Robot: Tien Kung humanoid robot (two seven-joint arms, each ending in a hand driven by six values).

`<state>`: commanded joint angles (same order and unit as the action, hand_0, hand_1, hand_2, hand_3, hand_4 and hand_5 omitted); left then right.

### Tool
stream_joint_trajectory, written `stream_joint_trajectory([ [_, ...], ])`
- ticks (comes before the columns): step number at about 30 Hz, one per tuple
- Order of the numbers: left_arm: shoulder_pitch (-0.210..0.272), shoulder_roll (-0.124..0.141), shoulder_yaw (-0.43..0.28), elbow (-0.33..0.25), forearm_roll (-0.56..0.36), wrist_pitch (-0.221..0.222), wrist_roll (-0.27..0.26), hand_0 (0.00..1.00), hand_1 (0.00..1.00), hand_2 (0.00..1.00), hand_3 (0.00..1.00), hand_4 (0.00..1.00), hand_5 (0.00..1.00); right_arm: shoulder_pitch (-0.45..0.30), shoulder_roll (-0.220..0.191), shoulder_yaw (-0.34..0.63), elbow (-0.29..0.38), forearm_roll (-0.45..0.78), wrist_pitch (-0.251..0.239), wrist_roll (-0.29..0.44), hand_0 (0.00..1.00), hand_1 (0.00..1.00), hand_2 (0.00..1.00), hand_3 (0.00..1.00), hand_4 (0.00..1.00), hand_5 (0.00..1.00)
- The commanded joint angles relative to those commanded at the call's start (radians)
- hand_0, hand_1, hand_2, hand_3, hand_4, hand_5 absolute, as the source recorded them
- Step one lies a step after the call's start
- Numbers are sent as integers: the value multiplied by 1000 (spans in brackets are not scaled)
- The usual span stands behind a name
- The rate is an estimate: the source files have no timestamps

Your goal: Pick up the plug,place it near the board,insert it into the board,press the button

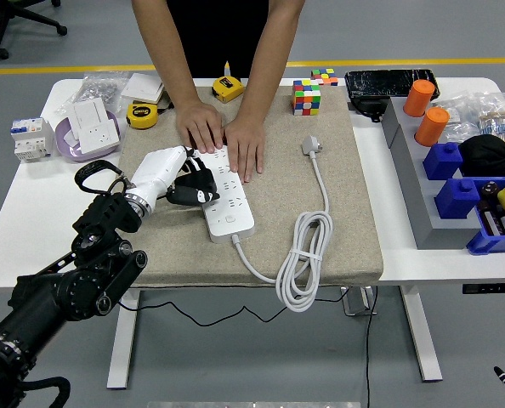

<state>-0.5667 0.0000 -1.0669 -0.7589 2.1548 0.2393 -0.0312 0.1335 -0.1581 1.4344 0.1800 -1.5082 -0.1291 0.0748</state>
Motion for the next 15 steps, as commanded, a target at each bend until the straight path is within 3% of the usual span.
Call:
stream_joint_trajectory([
  [11,-5,0,12,-5,71,-16,24,478,469,459,452,908,495,3,0,5,0,-2,-2,-2,928,895,847,870,998,998],
  [12,-5,0,12,-4,77,-15,24,449,397,401,412,895,506,4,-1,5,0,0,-2,-1,928,895,847,870,998,998],
  [15,-6,0,11,-4,93,-14,28,449,397,401,412,895,506,5,-1,3,0,2,-2,0,928,895,847,870,998,998],
])
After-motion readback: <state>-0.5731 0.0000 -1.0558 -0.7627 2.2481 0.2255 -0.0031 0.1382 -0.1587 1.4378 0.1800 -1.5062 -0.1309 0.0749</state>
